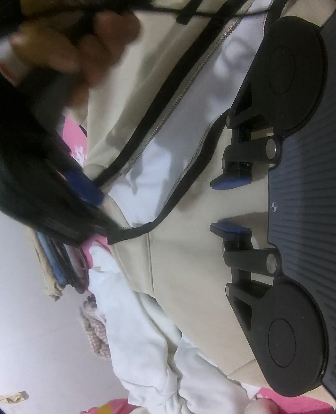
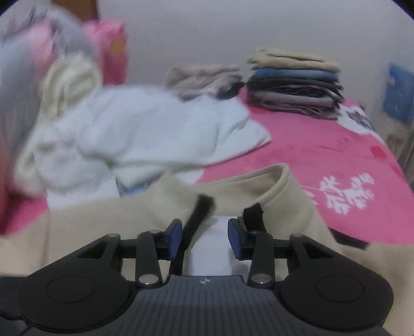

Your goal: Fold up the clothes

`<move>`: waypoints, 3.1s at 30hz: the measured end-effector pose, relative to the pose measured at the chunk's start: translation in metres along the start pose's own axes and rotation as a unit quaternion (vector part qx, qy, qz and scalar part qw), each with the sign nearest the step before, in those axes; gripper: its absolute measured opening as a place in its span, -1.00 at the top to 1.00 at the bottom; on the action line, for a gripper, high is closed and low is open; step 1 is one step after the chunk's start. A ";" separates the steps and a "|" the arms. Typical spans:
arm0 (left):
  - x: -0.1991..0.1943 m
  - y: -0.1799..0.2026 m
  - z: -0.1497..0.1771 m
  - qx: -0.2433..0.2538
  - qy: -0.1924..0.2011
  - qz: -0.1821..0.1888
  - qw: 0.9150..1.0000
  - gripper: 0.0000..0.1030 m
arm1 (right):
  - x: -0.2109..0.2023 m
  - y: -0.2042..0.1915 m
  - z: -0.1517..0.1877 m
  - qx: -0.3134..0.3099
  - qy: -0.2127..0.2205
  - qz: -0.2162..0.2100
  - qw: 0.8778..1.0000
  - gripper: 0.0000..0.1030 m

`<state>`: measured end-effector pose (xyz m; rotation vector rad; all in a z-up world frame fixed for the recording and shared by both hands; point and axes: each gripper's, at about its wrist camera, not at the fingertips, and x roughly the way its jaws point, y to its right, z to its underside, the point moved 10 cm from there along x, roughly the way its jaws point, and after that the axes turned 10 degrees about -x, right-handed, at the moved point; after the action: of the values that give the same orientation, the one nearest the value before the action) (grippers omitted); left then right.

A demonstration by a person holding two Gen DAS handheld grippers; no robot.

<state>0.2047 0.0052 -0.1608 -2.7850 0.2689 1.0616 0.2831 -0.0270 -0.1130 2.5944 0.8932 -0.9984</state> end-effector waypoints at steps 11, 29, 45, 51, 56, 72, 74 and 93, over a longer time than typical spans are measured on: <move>-0.001 -0.009 0.000 -0.041 0.008 0.041 0.998 0.44 | -0.065 0.011 0.096 0.148 -0.108 -0.144 0.972 0.20; -0.023 0.014 0.009 0.008 0.000 0.063 0.998 0.43 | -0.090 -0.021 0.160 0.203 -0.188 -0.219 0.936 0.21; -0.035 0.041 0.028 0.078 0.013 0.078 0.994 0.43 | -0.133 -0.063 0.136 0.005 -0.084 -0.131 0.988 0.57; -0.034 0.043 0.031 0.073 0.024 0.076 0.994 0.43 | -0.127 -0.049 0.137 0.075 -0.092 -0.164 0.979 0.57; -0.035 0.044 0.033 0.082 0.034 0.075 0.993 0.43 | -0.117 -0.010 0.128 0.140 -0.085 -0.134 0.977 0.57; -0.033 0.037 0.030 0.035 0.013 0.107 0.994 0.43 | -0.142 -0.058 0.129 -0.216 -0.030 -0.103 0.970 0.64; -0.033 0.036 0.029 0.029 0.011 0.110 0.993 0.43 | -0.140 -0.071 0.140 -0.236 -0.042 -0.124 0.963 0.65; -0.032 0.034 0.030 -0.001 0.018 0.111 0.994 0.42 | -0.005 -0.041 0.035 -0.125 0.018 -0.094 0.988 0.64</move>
<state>0.1543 -0.0182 -0.1641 -2.8284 0.5957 1.0552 0.2365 -0.0105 -0.1350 2.3592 1.2081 -0.8249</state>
